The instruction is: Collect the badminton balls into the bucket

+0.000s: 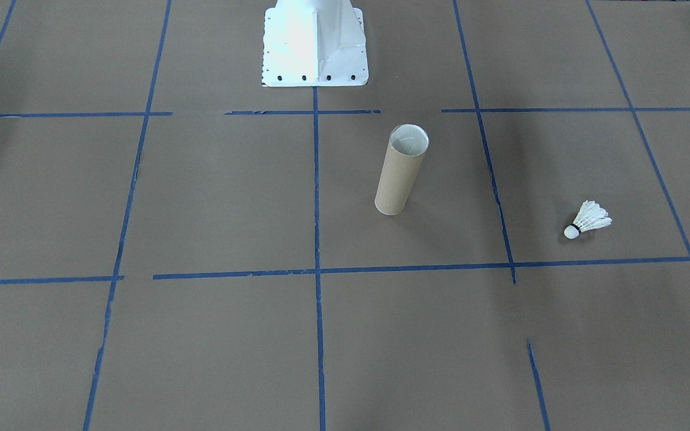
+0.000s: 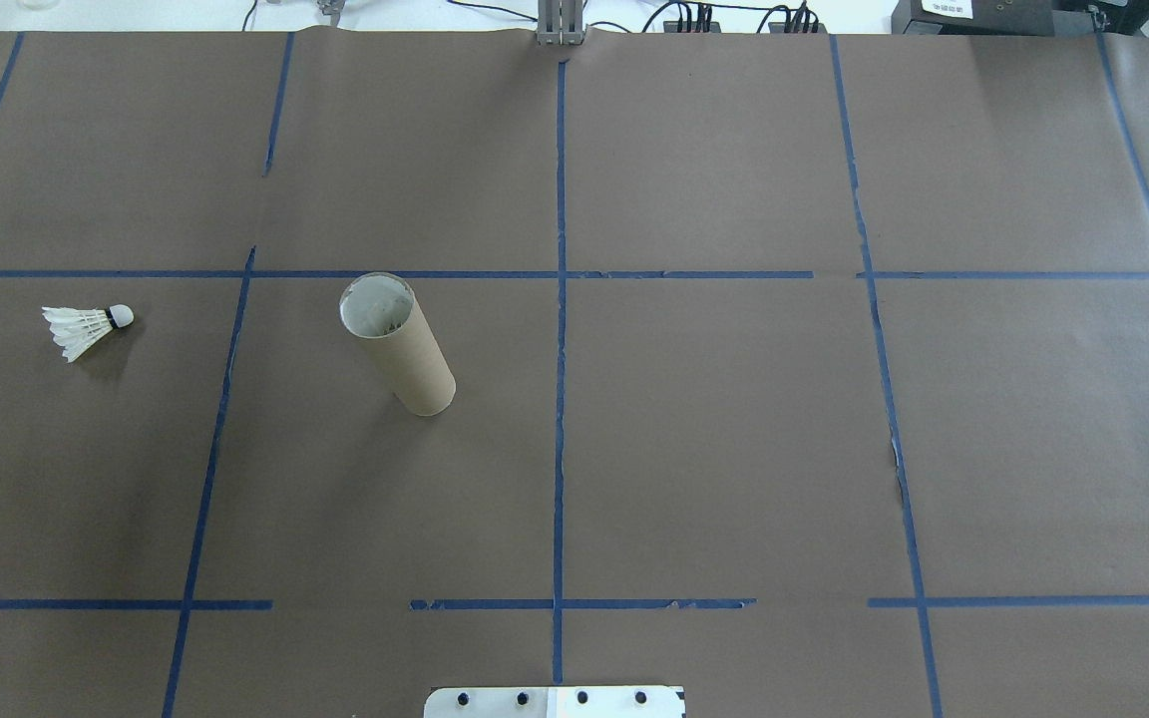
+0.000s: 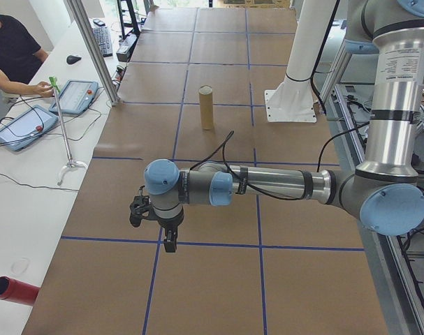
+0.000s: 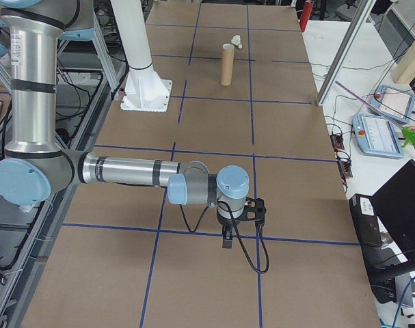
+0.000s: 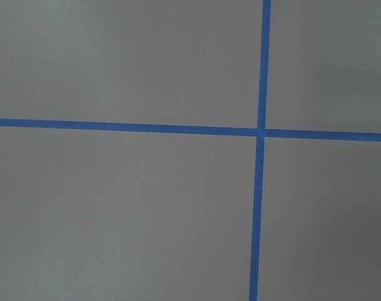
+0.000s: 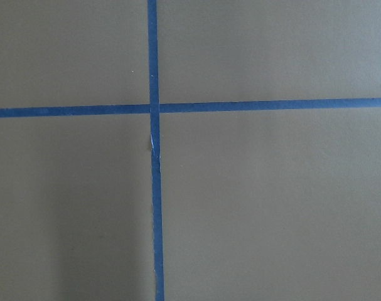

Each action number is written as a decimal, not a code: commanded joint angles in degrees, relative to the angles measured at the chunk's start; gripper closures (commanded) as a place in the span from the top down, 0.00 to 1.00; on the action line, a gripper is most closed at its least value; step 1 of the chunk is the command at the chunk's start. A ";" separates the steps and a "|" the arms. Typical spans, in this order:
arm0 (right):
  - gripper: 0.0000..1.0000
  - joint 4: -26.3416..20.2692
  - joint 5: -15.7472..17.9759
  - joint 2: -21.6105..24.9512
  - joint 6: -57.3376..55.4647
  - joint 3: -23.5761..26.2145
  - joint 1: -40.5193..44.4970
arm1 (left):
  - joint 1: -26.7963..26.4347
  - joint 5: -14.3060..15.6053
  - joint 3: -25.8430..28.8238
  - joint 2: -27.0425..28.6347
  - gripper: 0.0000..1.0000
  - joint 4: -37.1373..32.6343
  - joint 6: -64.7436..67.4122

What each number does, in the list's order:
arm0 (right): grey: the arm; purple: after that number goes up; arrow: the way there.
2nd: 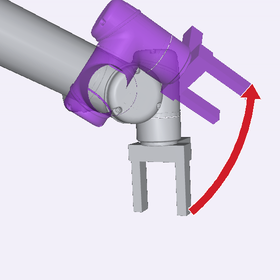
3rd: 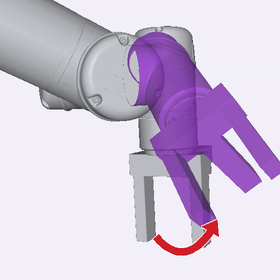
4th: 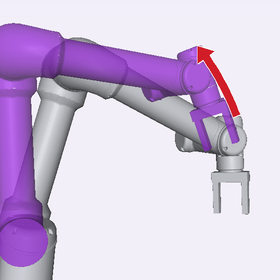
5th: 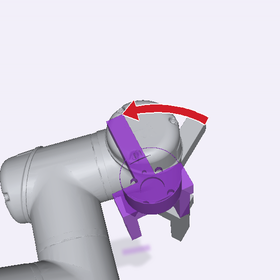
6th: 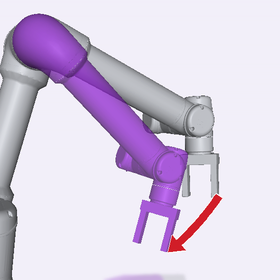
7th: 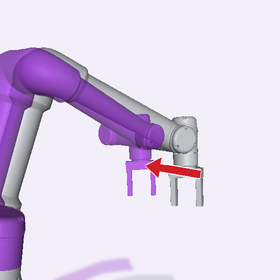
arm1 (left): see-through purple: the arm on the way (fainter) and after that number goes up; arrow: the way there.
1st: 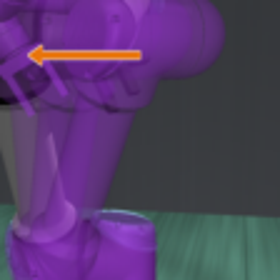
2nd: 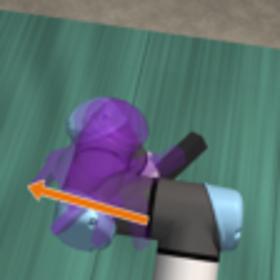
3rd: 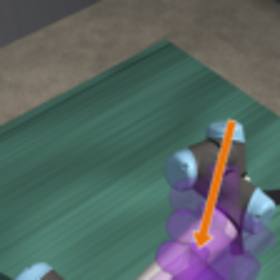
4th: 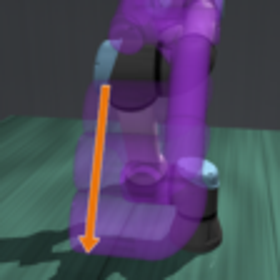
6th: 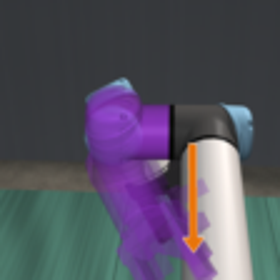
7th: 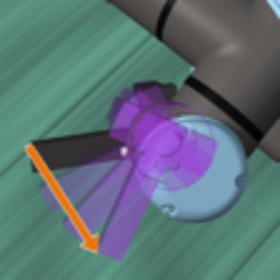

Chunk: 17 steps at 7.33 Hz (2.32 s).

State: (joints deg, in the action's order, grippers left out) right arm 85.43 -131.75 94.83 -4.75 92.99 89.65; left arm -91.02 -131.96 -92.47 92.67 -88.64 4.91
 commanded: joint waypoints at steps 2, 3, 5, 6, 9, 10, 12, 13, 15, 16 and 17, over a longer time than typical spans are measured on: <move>1.00 0.00 0.00 0.00 0.00 0.00 0.00 | 1.63 -1.53 -3.77 2.43 1.00 -7.21 9.94; 1.00 0.00 0.00 0.00 0.00 0.00 0.00 | 3.38 -3.02 -3.69 2.34 1.00 -8.81 12.30; 1.00 0.00 0.00 0.00 0.00 0.00 0.00 | 9.52 -3.12 -3.16 2.34 1.00 -19.93 25.78; 1.00 0.00 0.00 0.00 0.00 0.00 0.00 | 12.86 -3.04 -3.07 2.25 1.00 -26.17 34.12; 1.00 0.00 0.00 0.00 0.00 0.00 0.00 | 19.65 -1.46 2.18 2.16 1.00 -46.91 54.15; 1.00 0.00 0.00 0.00 0.00 0.00 0.00 | 24.27 -0.50 5.68 2.25 1.00 -51.93 58.77; 1.00 0.00 0.00 0.00 0.00 0.00 0.00 | 25.02 1.10 11.07 1.56 1.00 -61.61 61.60; 1.00 0.00 0.00 0.00 0.00 0.00 0.00 | 25.11 0.83 11.60 -0.63 1.00 -63.30 63.37; 1.00 0.00 0.00 0.00 0.00 0.00 0.00 | 25.11 0.39 14.22 -3.89 1.00 -70.92 67.65; 1.00 0.00 0.00 0.00 0.00 0.00 0.00 | 25.28 0.48 16.59 -3.90 1.00 -76.36 73.52; 1.00 0.00 0.00 0.00 0.00 0.00 0.00 | 25.54 0.48 16.97 -3.90 1.00 -79.11 78.28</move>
State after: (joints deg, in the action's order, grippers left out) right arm 85.43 -131.75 94.83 -4.75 92.99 89.65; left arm -65.75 -131.49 -76.91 88.99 -163.02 76.98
